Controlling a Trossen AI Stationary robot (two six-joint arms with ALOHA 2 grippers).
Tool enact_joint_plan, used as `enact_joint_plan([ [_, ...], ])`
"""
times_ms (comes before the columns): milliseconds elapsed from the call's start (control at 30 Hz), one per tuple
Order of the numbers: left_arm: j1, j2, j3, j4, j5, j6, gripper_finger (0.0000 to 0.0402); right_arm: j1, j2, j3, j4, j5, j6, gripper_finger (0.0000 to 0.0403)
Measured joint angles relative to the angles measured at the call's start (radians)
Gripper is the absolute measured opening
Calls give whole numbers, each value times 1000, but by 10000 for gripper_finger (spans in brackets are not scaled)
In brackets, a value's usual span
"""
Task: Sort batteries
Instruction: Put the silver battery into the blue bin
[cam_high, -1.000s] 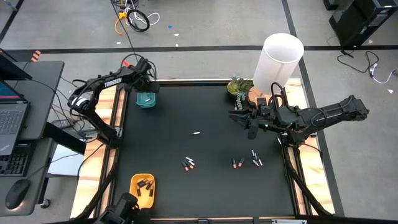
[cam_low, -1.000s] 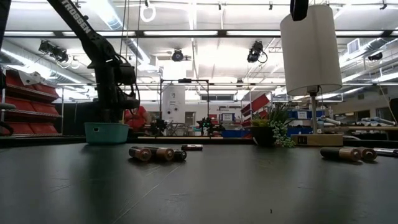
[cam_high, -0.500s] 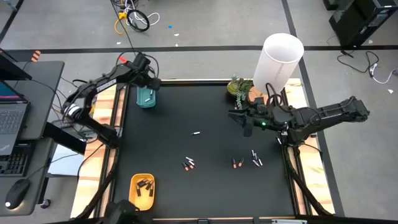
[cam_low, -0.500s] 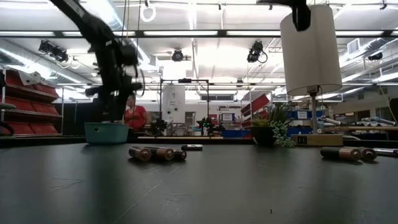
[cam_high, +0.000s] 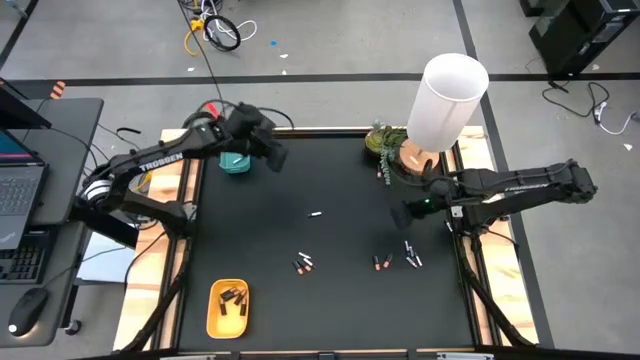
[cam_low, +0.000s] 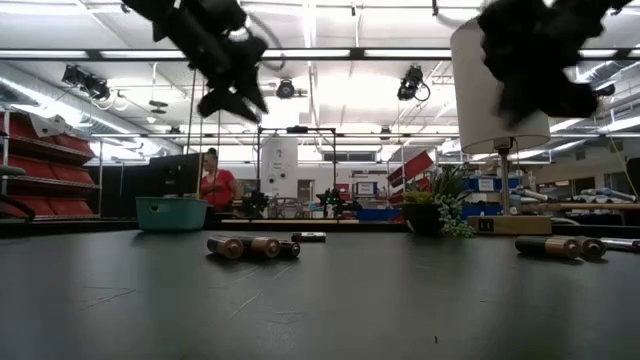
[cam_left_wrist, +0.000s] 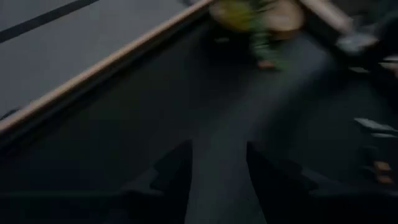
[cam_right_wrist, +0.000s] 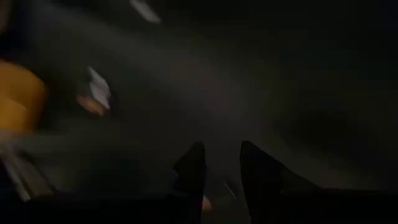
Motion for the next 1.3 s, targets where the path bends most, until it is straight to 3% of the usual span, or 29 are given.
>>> enact_joint_plan([
  [133, -129, 12, 0, 96, 0, -28, 167, -30, 48, 0, -188, -135, -32, 88],
  [333, -263, 16, 0, 137, -61, -74, 167, -65, 165, 0, -337, -268, -150, 94],
  [600, -381, 16, -1, 163, -92, -99, 167, -93, 347, 0, -358, -398, -337, 113],
  [800, -455, 16, -1, 253, -109, -140, 167, -130, 478, 1, -371, -449, -581, 137],
  [900, -478, 16, -1, 254, -115, -144, 167, -134, 544, 25, -448, -410, -758, 146],
  [1033, -497, 16, -1, 232, -122, -149, 167, -134, 644, 89, -600, -229, -970, 151],
  [1133, -511, 16, -1, 217, -132, -163, 167, -135, 695, 113, -632, -97, -1039, 151],
  [1300, -536, 16, -2, 212, -154, -171, 167, -187, 768, 113, -625, -115, -1077, 151],
])
